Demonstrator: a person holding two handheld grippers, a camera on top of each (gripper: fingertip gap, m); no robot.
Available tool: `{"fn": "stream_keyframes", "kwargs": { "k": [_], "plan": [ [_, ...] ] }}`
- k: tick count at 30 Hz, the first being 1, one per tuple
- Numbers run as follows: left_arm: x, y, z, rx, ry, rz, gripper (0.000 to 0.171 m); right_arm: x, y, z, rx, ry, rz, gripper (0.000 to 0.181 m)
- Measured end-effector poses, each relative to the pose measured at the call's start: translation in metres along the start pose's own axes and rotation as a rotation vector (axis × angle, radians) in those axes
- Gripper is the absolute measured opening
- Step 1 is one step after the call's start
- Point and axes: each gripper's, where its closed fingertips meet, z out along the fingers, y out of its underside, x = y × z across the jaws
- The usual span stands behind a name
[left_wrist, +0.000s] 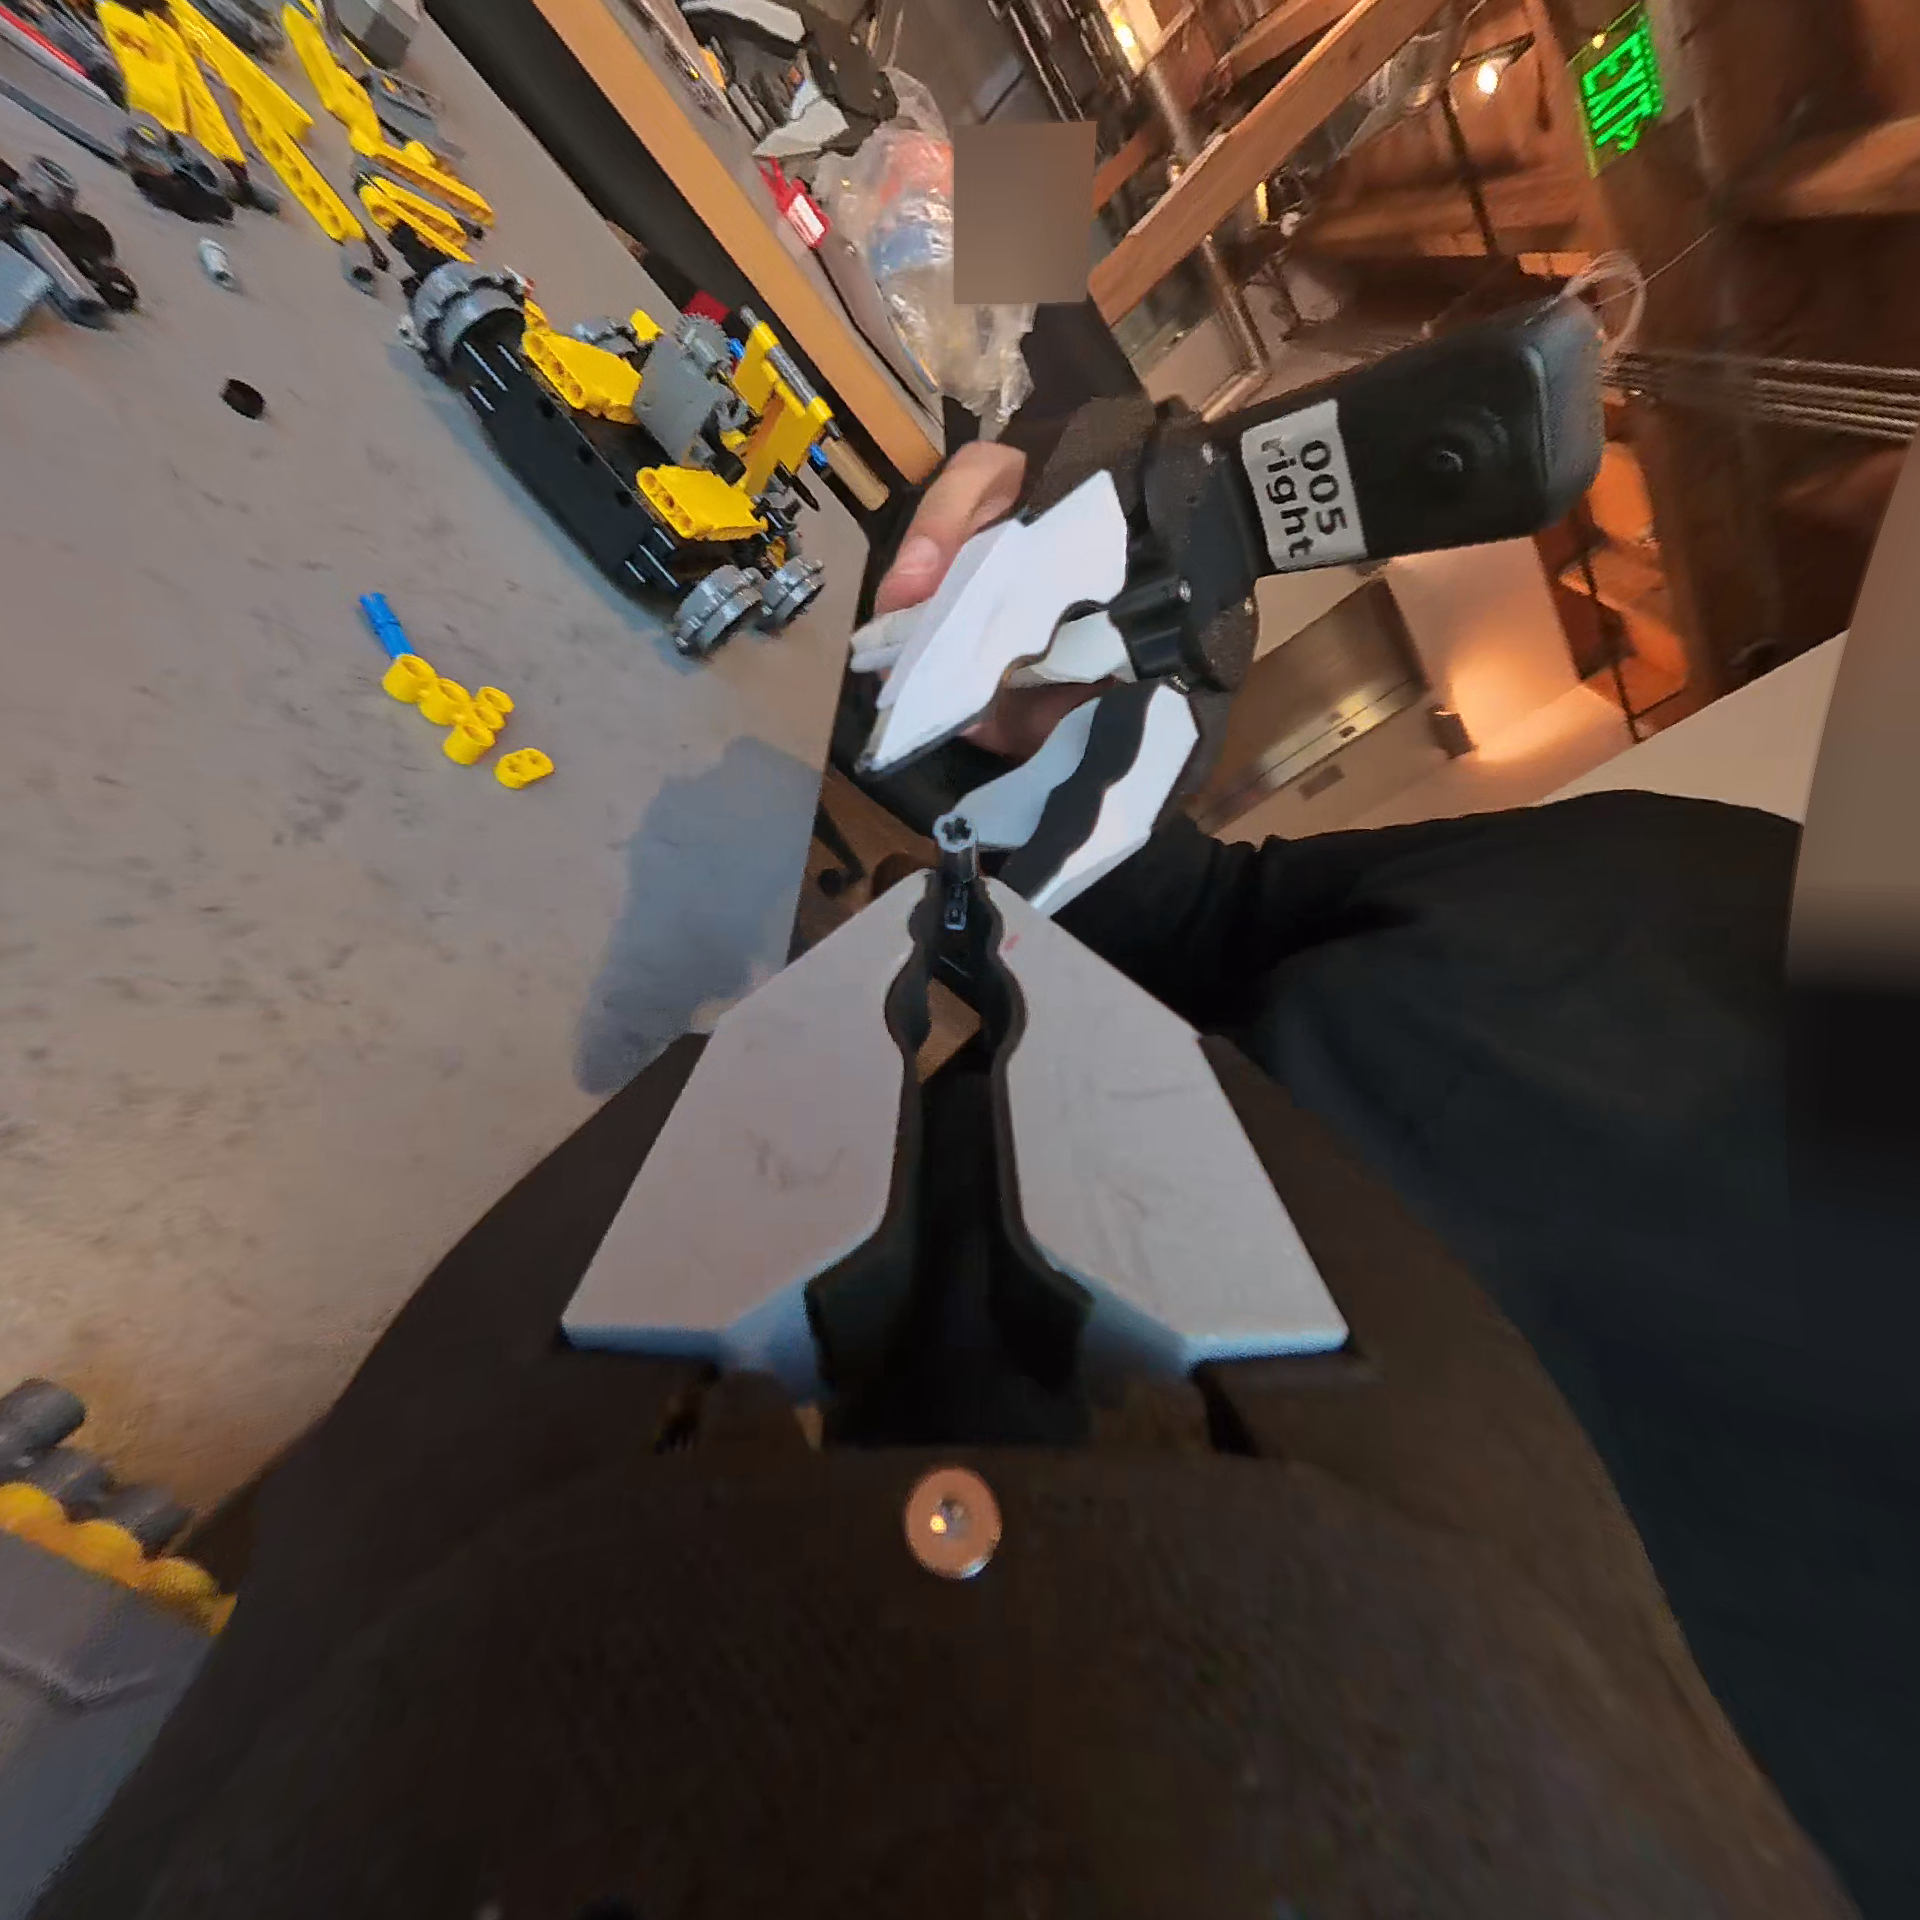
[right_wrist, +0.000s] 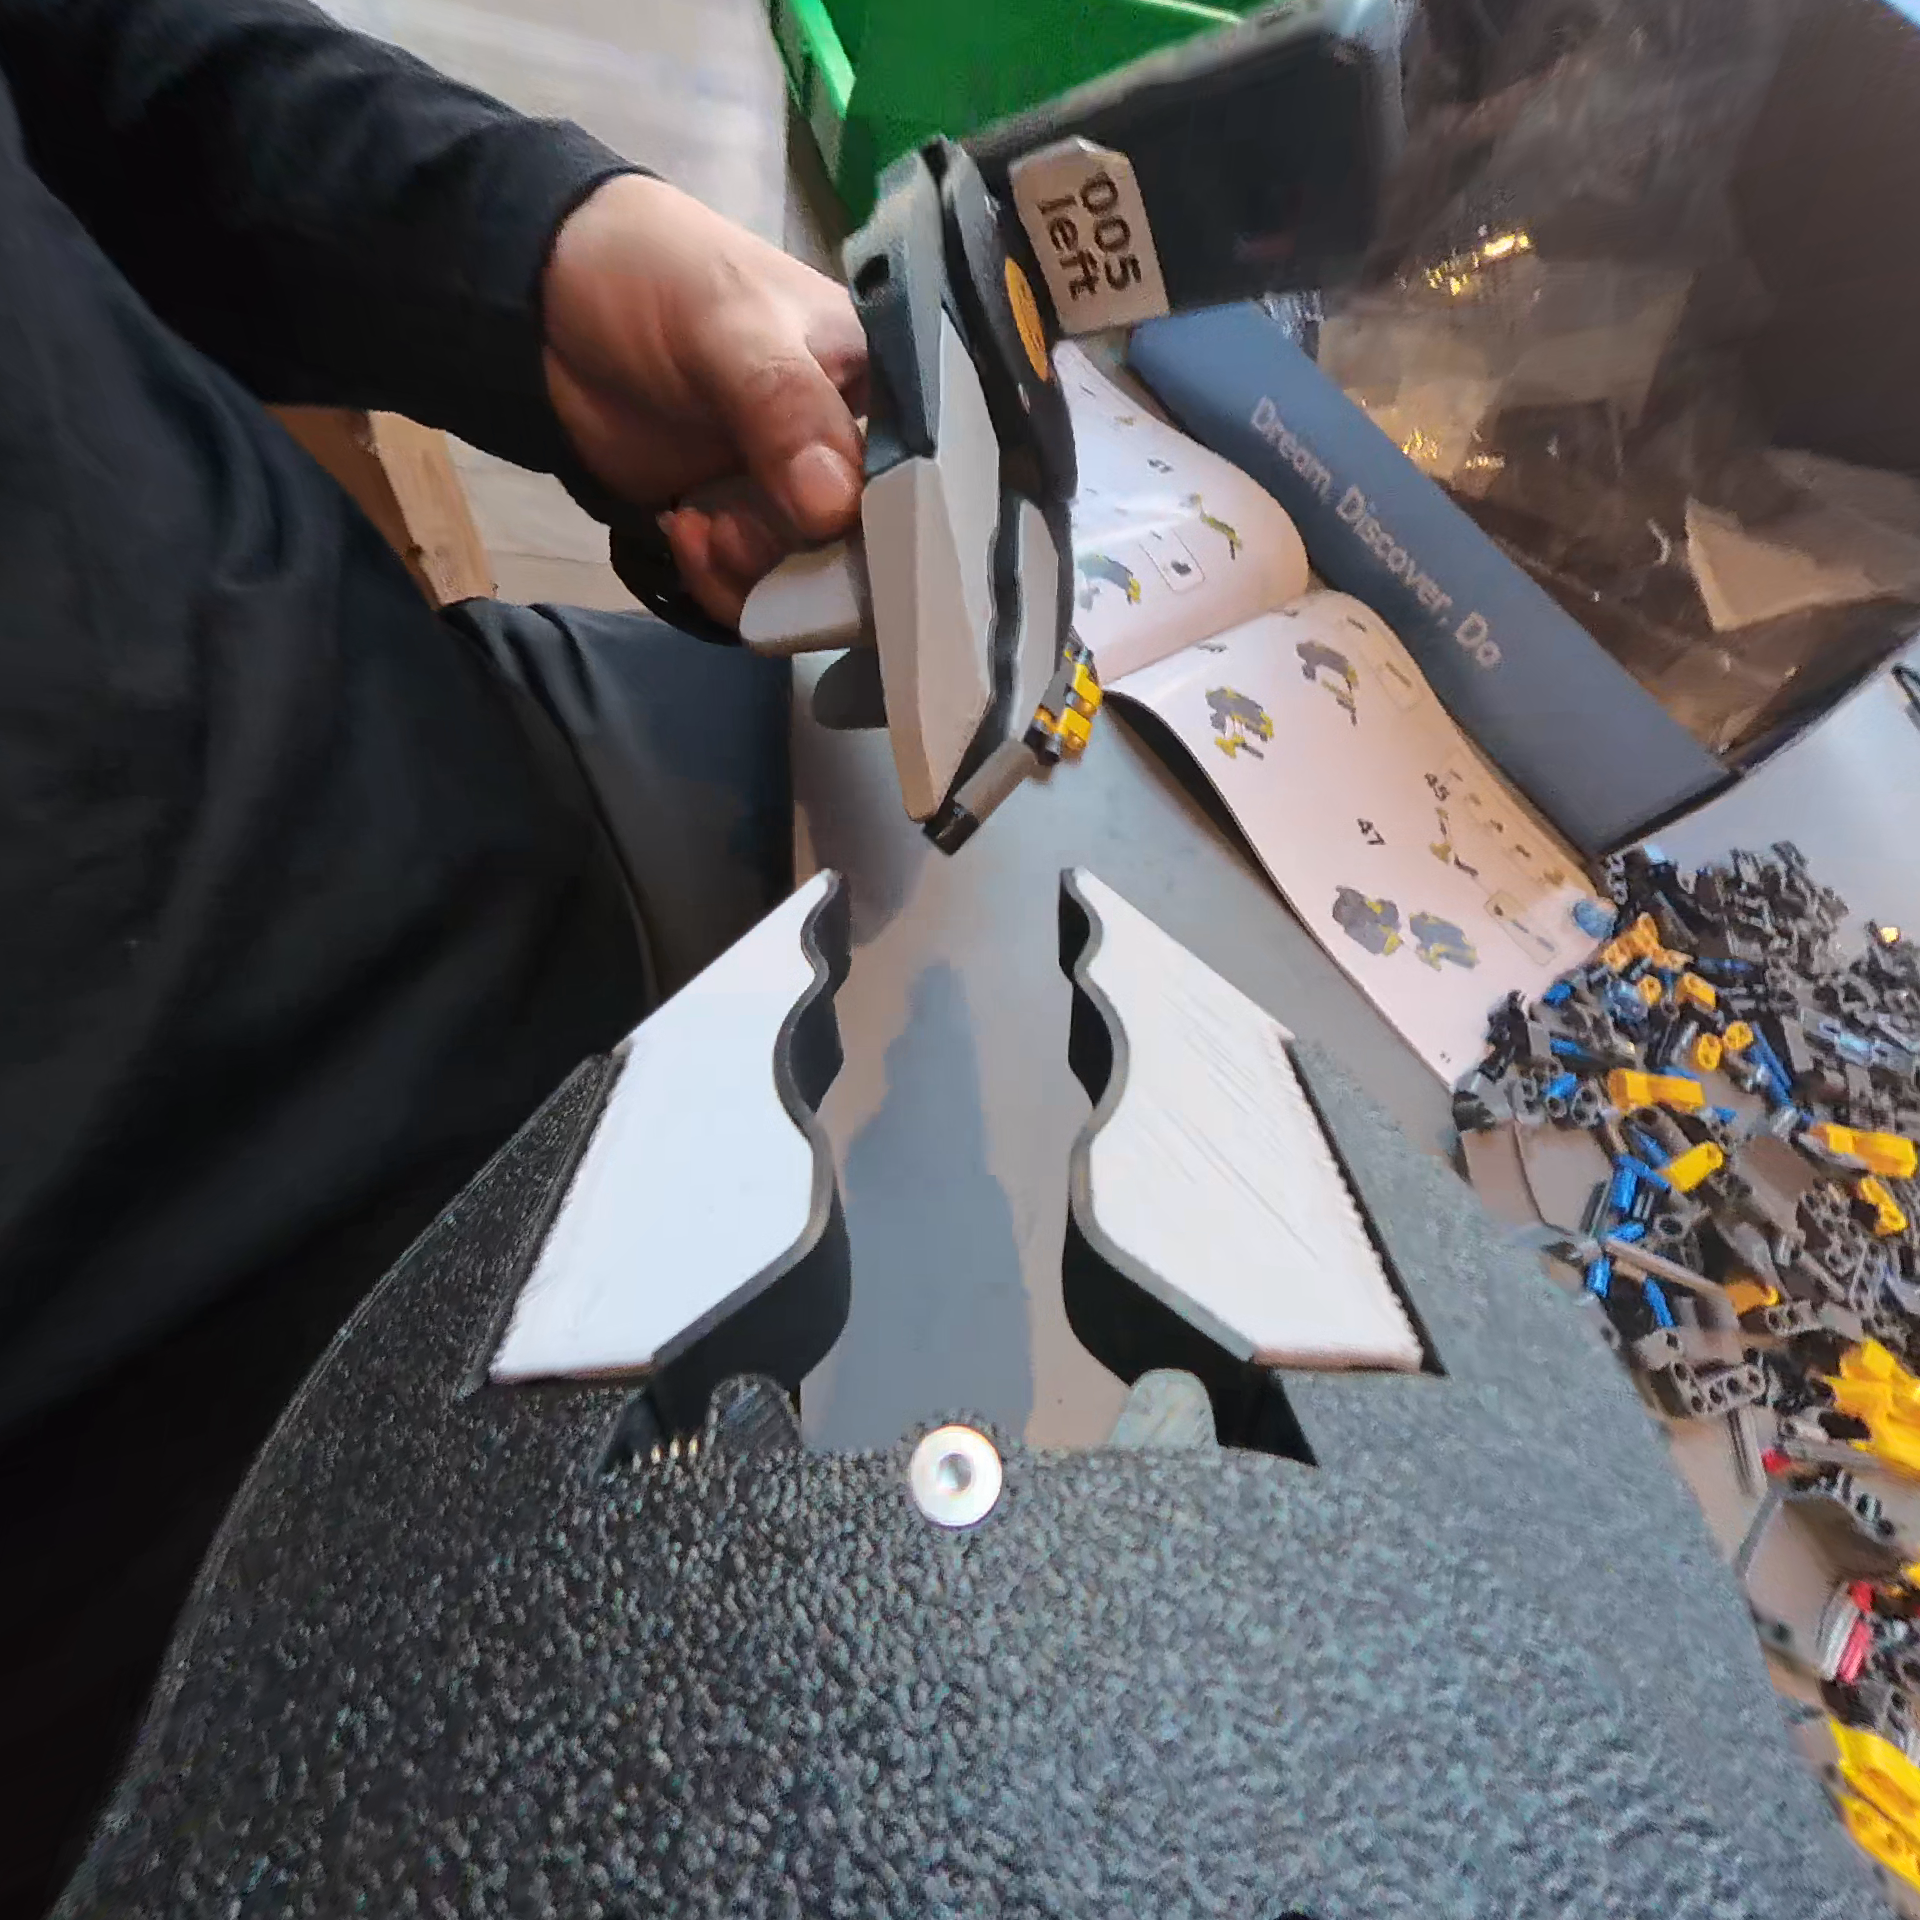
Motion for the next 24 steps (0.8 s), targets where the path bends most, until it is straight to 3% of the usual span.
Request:
{"fn": "stream_keyframes", "kwargs": {
  "k": [5,11,18,24],
  "plan": [
    [0.008,0.022,0.003,-0.135,0.059,-0.031,0.002,-0.015,-0.007,0.002,0.004,-0.039,-0.099,0.037],
    [0.019,0.029,0.007,-0.191,0.108,-0.017,0.002,-0.029,-0.009,0.008,-0.001,-0.067,-0.165,0.023],
    [0.027,0.025,0.003,-0.168,0.18,-0.021,0.001,-0.033,-0.015,0.003,0.099,-0.136,-0.077,0.012],
    [0.042,0.02,-0.001,-0.142,0.289,-0.024,0.002,-0.031,-0.027,-0.005,0.198,-0.17,-0.016,0.021]
  ]
}}
